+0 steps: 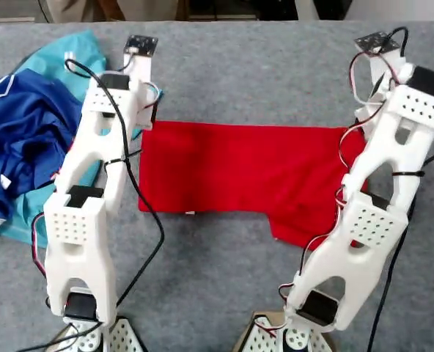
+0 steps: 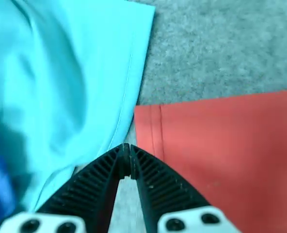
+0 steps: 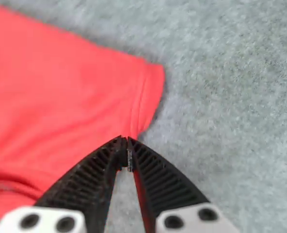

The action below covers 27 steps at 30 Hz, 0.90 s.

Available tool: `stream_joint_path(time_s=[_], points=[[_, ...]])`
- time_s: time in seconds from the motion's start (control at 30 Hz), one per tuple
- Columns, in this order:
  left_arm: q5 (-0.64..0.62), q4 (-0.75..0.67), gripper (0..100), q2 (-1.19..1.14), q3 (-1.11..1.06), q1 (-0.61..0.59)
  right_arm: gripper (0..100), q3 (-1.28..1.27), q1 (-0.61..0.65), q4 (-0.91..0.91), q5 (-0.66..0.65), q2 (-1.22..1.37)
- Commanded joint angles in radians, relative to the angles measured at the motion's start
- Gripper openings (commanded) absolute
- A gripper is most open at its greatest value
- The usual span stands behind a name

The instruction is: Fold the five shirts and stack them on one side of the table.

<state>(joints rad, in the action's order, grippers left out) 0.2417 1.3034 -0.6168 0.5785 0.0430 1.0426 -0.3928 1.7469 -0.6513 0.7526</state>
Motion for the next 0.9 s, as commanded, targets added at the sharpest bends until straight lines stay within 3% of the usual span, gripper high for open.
stream_joint_path(time_s=[0.0, 0.1, 0.23, 0.4, 0.63, 0.87], points=[[0.032, 0.183, 2, 0.012, 0.172, 0.041, 0.2, 0.042, -0.056, 0.043, -0.051, -0.088], [0.089, 0.318, 2, 0.012, 0.245, 0.091, 0.2, -0.116, -0.073, 0.041, -0.118, -0.217], [0.101, 0.397, 2, 0.012, 0.302, 0.146, 0.2, -0.463, -0.061, 0.018, -0.215, -0.437], [0.097, 0.450, 2, 0.012, 0.302, 0.199, 0.2, -0.974, -0.058, -0.201, -0.290, -0.734], [0.100, 0.453, 2, 0.113, 0.215, 0.273, 0.3, -1.630, -0.019, -0.595, -0.368, -1.107], [0.097, 0.367, 2, 0.357, -0.098, 0.311, 0.2, -1.814, 0.008, -0.741, -0.330, -1.130]])
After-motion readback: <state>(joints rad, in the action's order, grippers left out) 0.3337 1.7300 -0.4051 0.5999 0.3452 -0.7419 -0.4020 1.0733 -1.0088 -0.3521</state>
